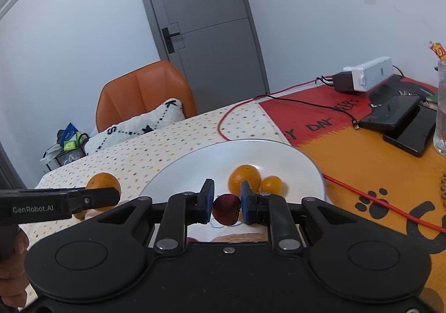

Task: Organize fruits
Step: 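Carry the orange and red date over the white plate, then open the right tool to drop the date while the left tool releases the orange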

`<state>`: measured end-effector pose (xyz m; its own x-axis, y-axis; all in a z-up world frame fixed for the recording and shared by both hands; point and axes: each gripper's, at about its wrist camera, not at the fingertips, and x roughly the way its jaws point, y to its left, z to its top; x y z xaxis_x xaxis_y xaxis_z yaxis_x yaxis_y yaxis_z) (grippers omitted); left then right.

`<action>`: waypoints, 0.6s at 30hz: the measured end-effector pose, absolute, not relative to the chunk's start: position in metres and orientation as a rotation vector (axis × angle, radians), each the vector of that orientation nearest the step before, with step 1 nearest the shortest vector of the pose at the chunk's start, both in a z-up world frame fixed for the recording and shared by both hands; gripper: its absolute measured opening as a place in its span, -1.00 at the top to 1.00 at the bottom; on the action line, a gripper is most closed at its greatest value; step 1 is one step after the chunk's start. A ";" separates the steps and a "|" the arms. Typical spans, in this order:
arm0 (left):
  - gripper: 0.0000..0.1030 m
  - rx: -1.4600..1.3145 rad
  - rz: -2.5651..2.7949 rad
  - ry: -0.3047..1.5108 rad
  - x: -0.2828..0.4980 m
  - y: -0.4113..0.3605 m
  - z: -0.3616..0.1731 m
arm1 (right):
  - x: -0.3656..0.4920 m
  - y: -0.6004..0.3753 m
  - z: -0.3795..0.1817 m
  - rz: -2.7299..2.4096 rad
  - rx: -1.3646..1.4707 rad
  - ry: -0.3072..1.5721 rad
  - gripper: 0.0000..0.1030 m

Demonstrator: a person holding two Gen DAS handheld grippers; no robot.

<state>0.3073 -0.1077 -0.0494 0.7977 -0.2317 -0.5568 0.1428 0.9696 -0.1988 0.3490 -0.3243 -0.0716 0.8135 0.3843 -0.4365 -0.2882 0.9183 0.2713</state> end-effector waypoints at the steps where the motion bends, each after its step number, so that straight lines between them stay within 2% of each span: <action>1: 0.25 -0.149 -0.206 0.616 0.309 -0.110 -0.050 | 0.349 -0.326 -0.072 0.359 0.201 0.506 0.51; 3: 0.25 -0.149 -0.214 0.618 0.311 -0.116 -0.050 | 0.348 -0.332 -0.071 0.349 0.222 0.493 0.35; 12: 0.25 -0.122 -0.246 0.634 0.315 -0.138 -0.049 | 0.341 -0.358 -0.073 0.310 0.271 0.505 0.29; 18: 0.03 -0.112 -0.225 0.640 0.310 -0.135 -0.047 | 0.335 -0.359 -0.075 0.312 0.278 0.516 0.24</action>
<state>0.3105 -0.1354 -0.0472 0.7787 -0.2421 -0.5788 0.1730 0.9696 -0.1728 0.3353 -0.3592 -0.0747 0.8248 0.3585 -0.4372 -0.2202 0.9159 0.3356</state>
